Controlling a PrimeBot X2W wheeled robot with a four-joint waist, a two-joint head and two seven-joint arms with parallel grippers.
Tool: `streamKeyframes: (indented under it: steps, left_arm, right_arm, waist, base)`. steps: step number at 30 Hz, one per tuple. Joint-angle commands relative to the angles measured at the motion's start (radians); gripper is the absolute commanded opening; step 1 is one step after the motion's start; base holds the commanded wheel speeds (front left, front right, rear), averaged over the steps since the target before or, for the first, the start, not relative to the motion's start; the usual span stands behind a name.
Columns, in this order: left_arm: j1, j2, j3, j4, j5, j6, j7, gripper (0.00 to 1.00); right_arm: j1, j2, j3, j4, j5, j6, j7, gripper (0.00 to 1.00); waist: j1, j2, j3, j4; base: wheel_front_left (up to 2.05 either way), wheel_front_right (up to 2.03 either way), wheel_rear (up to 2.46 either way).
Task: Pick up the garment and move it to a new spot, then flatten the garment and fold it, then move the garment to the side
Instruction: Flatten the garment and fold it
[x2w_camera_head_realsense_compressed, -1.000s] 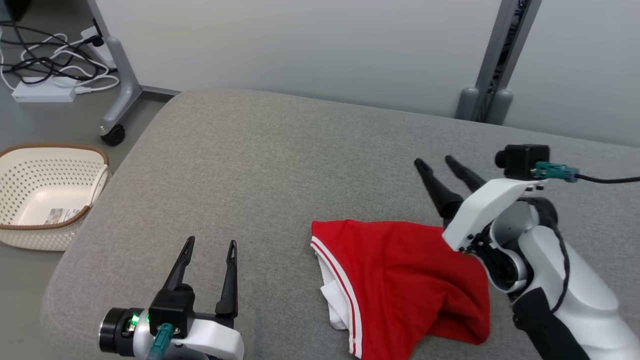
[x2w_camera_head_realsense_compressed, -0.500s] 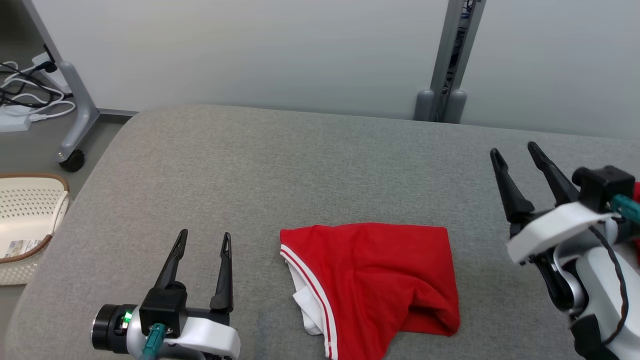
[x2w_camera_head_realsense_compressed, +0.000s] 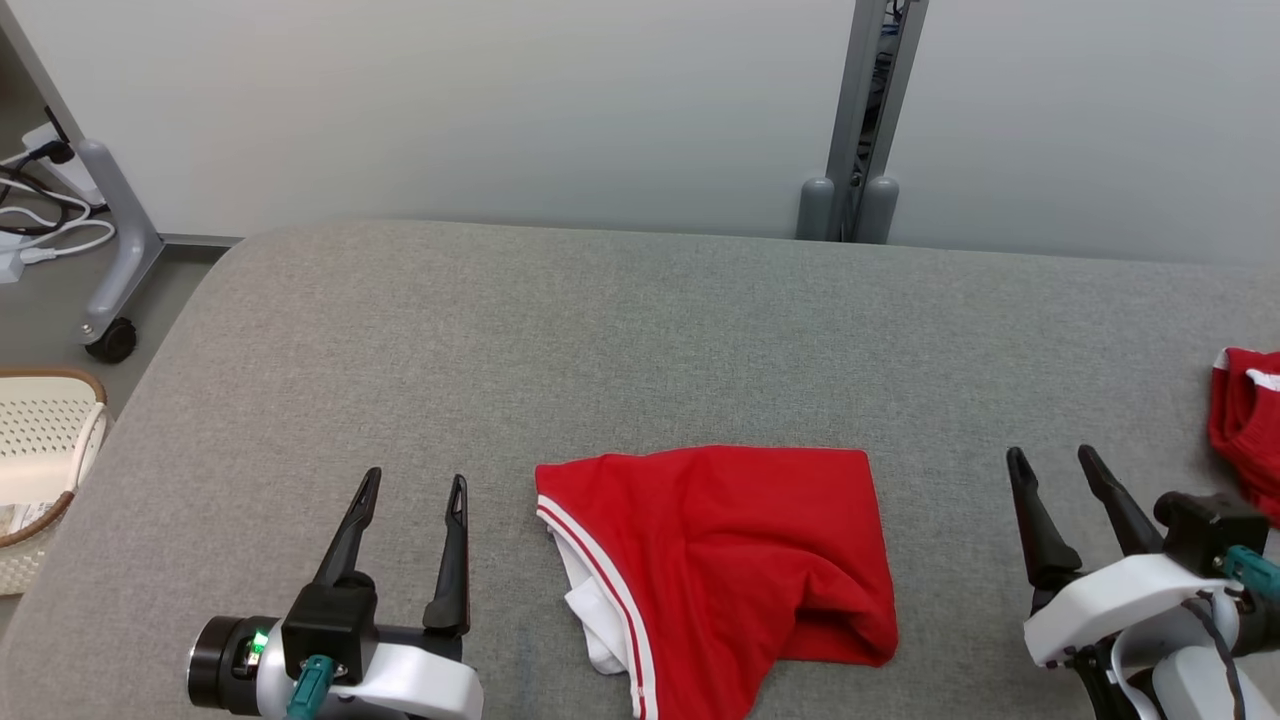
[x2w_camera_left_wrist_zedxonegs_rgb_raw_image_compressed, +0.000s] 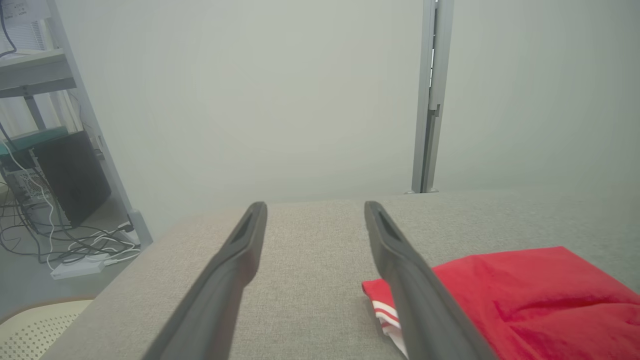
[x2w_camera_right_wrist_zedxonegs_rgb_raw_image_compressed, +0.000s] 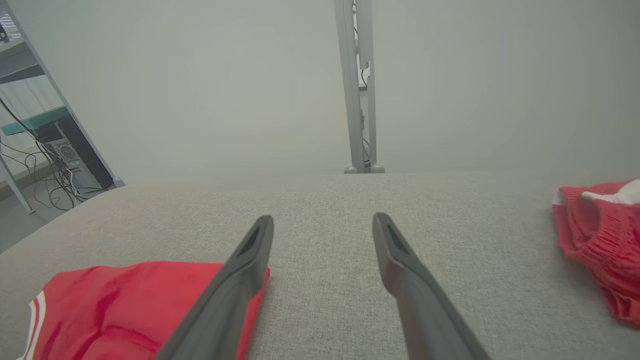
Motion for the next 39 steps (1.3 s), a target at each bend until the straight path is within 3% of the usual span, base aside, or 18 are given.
streamKeyframes:
  steps: [1,15,23,24,25,39]
  left_arm:
    - [0.013,0.004,0.004,0.001,0.009,-0.007,-0.004,1.00]
    - [0.013,0.004,-0.007,0.006,0.008,-0.015,-0.004,1.00]
    - [-0.010,0.004,-0.019,0.008,-0.001,-0.012,-0.004,1.00]
    - [-0.012,0.004,-0.020,0.009,-0.001,-0.011,-0.004,1.00]
    - [-0.016,0.004,-0.022,0.010,-0.001,-0.010,-0.004,1.00]
    - [-0.051,0.004,-0.040,0.023,-0.012,-0.006,-0.004,1.00]
  right_arm:
    - [0.014,0.005,-0.008,-0.003,-0.007,0.000,-0.010,1.00]
    - [0.030,0.024,-0.017,-0.029,-0.031,0.000,0.012,1.00]
    - [-0.011,0.020,0.033,-0.035,-0.027,0.000,0.041,1.00]
    - [-0.017,0.019,0.040,-0.030,-0.024,0.000,0.044,0.43]
    - [-0.025,0.014,0.050,-0.026,-0.026,0.000,0.051,0.00]
    - [-0.084,-0.022,0.278,0.006,0.050,0.000,0.119,0.00]
  waist:
    - [0.0000,-0.0001,-0.001,-0.002]
    - [0.0000,-0.0001,0.002,0.010]
    - [0.0000,-0.0001,0.033,0.034]
    - [0.0000,-0.0001,0.038,0.037]
    - [0.0000,-0.0001,0.043,0.041]
    - [0.0000,-0.0001,0.098,0.084]
  base:
    - [0.00,0.00,0.00]
    - [0.00,0.00,0.00]
    - [0.00,0.00,0.00]
    - [0.00,0.00,0.00]
    - [0.00,0.00,0.00]
    - [0.00,0.00,0.00]
